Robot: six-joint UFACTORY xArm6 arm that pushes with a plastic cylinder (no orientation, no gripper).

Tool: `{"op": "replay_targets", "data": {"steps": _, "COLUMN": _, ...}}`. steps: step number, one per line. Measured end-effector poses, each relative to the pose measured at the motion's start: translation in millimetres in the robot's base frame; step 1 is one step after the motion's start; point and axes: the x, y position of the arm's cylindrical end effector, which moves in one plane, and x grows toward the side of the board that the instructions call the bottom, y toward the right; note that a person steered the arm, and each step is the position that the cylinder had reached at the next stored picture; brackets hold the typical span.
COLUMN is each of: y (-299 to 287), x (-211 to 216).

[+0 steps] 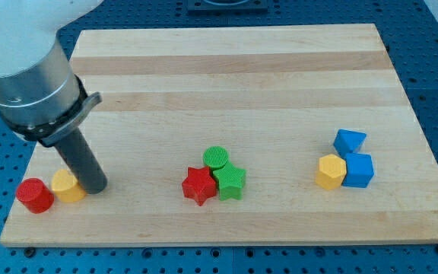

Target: Move your arm left diagonally towards red star

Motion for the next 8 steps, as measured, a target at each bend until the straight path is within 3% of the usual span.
{"op": "replay_targets", "data": {"steps": 2, "y": -10, "x": -1}}
{"op": "replay_targets", "data": {"steps": 3, "y": 58, "x": -45}}
{"op": "replay_targets", "data": {"steps": 5, "y": 58, "x": -64}}
{"op": "replay_targets", "data": {"steps": 6, "y": 61, "x": -127}}
{"op": "replay_targets", "data": {"steps": 8, "y": 61, "x": -157}}
